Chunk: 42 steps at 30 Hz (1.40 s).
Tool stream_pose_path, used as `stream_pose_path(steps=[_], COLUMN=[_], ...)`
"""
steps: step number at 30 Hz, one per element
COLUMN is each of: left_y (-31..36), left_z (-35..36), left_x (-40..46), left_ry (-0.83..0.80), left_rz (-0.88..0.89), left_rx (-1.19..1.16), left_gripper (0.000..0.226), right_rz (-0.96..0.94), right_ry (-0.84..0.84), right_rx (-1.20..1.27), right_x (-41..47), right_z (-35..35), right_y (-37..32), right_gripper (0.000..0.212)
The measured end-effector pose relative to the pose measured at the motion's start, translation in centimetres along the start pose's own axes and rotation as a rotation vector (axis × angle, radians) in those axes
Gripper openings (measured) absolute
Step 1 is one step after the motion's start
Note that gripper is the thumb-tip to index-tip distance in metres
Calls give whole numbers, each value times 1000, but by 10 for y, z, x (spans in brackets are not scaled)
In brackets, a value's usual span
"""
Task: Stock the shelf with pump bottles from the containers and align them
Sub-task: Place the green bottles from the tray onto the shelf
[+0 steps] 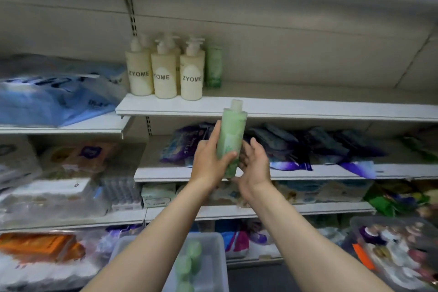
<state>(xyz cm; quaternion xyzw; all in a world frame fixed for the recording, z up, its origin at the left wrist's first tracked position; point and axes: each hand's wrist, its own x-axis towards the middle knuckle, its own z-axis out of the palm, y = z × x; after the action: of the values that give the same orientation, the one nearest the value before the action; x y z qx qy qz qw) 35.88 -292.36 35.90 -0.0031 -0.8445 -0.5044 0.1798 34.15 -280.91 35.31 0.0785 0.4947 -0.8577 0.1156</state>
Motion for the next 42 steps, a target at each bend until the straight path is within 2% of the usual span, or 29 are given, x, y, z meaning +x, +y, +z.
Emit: stream_pose_path(steps=[3, 8, 13, 17, 21, 26, 32, 35, 42], left_y=[20, 47, 56, 45, 27, 17, 15, 15, 18], left_z=[-7, -17, -20, -15, -8, -5, 5, 10, 16], left_x=[20, 57, 97, 129, 153, 182, 208, 212, 210], left_ry=[33, 117, 172, 220, 221, 289, 376, 434, 421], left_rz=[31, 106, 162, 78, 45, 33, -104, -125, -129], left_rx=[27, -128, -157, -127, -127, -45, 82, 68, -13], left_gripper=[88, 84, 77, 56, 47, 47, 43, 40, 45], right_rz=[-68, -200, -277, -287, -261, -244, -221, -209, -216], right_ry=[-41, -139, -168, -191, -207, -224, -192, -177, -151], right_rx=[5, -57, -176, -237, -263, -263, -294, -307, -373], right_x=[3, 18, 45, 75, 106, 143, 178, 190, 191], right_z=[10, 31, 45, 50, 53, 61, 74, 78, 83], right_y=[-21, -64, -96, -105, -106, -109, -110, -110, -110], right_gripper=[45, 42, 39, 36, 32, 31, 29, 29, 30])
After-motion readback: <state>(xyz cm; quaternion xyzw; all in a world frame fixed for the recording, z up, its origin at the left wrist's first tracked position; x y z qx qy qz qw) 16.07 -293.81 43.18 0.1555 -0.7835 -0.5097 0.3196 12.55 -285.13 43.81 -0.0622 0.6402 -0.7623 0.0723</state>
